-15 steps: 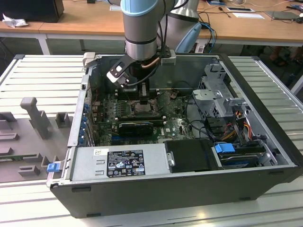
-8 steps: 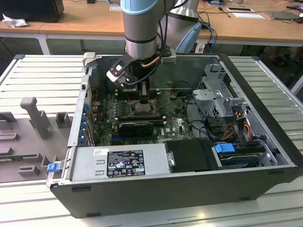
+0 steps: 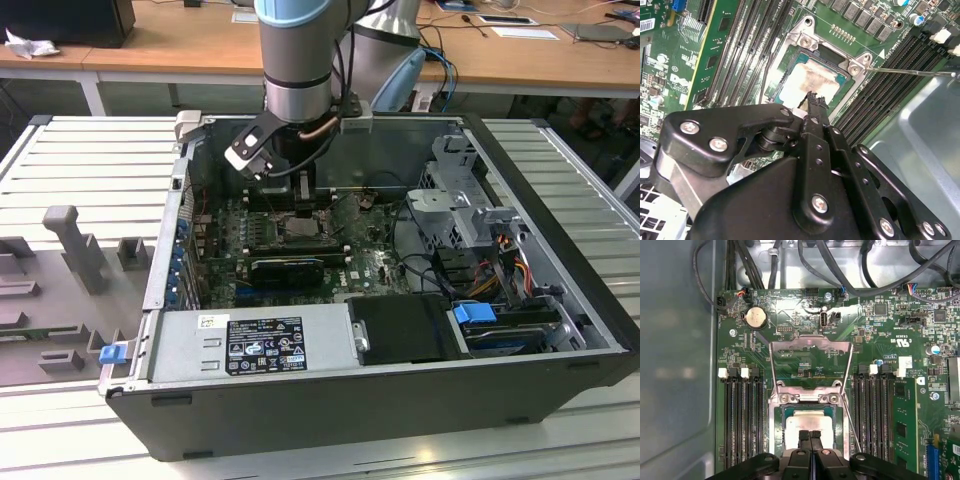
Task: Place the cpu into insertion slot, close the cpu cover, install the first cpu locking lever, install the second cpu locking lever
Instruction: 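Close the cpu cover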
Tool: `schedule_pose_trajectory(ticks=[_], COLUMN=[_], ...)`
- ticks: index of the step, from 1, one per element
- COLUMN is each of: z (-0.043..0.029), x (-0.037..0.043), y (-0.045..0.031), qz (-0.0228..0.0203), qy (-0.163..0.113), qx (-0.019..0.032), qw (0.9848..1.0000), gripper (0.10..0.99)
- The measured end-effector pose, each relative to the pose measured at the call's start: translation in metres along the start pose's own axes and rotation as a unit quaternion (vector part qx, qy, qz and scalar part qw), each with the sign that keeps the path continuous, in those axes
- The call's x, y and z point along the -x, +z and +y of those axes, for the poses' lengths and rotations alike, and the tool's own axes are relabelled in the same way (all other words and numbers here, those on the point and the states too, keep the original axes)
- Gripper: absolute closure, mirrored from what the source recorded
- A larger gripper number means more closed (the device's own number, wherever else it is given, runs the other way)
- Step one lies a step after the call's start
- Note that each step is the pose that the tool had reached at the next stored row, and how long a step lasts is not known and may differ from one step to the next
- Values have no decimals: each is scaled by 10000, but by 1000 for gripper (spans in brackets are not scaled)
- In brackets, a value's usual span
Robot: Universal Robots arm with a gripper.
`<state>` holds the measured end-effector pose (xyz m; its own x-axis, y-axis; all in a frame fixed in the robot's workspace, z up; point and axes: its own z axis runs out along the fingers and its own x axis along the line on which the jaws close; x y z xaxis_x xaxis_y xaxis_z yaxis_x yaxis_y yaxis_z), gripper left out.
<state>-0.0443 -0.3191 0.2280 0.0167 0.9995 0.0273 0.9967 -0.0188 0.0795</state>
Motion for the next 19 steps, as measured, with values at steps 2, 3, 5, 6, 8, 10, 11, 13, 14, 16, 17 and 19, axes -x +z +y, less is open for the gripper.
schedule_pose_trajectory(ticks=[2,3,5,6,8,10,11,13,14,16,17,19], z=[0,1,2,2,3,4,4,5,5,8,9,12], x=[0,0,-1,-1,-1,-1,-1,-2,-2,-3,-3,-4], y=[-6,-12,-22,-24,-40,-51,-55,-61,-66,-96,-114,-125], qz=[0,0,0,0,0,0,0,1,1,0,1,2], qy=[0,0,0,0,0,0,0,0,0,0,0,0], qx=[0,0,0,0,0,0,0,0,0,0,0,0], qw=[10000,10000,10000,10000,10000,10000,10000,10000,10000,10000,10000,10000], gripper=[980,980,980,980,980,980,980,980,980,980,980,980])
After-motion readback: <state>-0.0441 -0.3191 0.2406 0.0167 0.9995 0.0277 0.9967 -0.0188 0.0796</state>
